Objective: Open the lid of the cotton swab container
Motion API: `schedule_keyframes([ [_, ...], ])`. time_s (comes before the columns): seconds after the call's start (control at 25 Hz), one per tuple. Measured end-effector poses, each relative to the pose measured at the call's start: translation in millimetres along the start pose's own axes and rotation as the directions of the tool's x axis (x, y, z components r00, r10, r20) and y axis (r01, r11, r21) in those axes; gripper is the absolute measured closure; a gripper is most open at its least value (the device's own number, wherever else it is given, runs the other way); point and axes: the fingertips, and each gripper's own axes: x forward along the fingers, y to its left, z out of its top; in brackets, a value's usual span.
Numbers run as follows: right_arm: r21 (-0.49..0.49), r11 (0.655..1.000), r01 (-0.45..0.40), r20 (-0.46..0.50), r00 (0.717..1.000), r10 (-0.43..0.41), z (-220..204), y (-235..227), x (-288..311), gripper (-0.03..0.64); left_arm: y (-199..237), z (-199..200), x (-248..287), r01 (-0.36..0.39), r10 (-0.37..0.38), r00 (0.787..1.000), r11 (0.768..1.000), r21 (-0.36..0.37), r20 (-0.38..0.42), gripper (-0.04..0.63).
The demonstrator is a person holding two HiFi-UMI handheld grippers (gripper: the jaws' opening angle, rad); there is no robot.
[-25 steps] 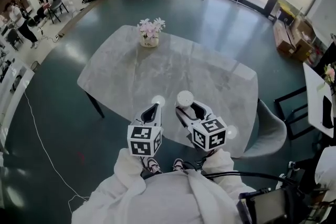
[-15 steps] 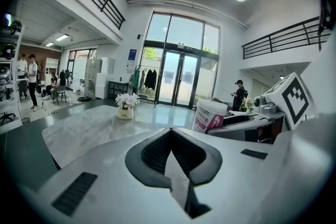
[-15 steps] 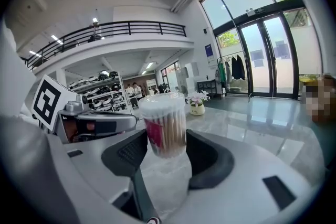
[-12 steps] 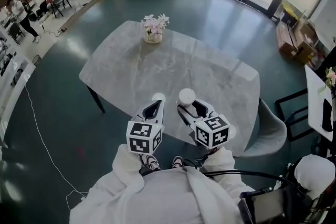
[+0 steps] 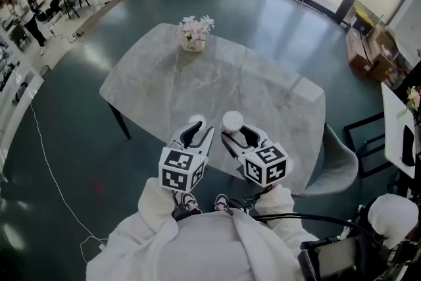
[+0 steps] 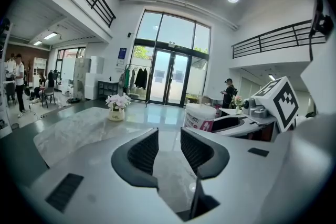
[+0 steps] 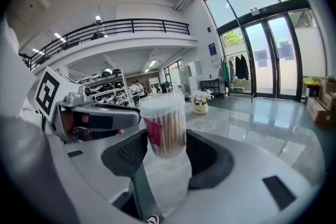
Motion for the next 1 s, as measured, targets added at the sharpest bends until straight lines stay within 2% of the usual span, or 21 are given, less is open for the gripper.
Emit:
schedule_keyframes([
  [0.12,-0.003,1.000,-0.008,-0.005,1.000,0.008,-2.6,2.4,-1.7,0.330,-5.6,4.2,-3.0,0.031,-0.031,1.000,0.999,0.009,0.003,0.449],
  [0.28,0.003,1.000,-0.028,-0.004,1.000,0.028,-3.4,5.5,-4.0,0.331,-16.9,8.7,-6.2,0.124,-0.124,0.992,0.992,-0.003,-0.007,0.384],
  [0.4,0.002,0.999,-0.050,-0.005,0.999,0.050,-6.2,4.7,-5.3,0.331,-25.2,11.8,-5.6,0.181,-0.181,0.983,0.983,0.029,-0.018,0.359],
  [0.68,-0.053,0.987,-0.150,-0.019,0.989,0.149,-8.0,16.0,-7.0,0.331,-48.4,27.1,-7.0,0.272,-0.269,0.962,0.946,0.176,-0.037,0.351],
  [0.84,-0.077,0.976,-0.205,-0.025,0.979,0.203,-4.7,25.9,-8.1,0.331,-58.3,33.2,-8.6,0.309,-0.304,0.951,0.924,0.225,-0.057,0.350],
  [1.0,-0.093,0.967,-0.239,-0.027,0.971,0.238,-4.3,32.3,-5.8,0.331,-57.4,31.7,-5.2,0.312,-0.306,0.950,0.921,0.234,-0.064,0.347],
])
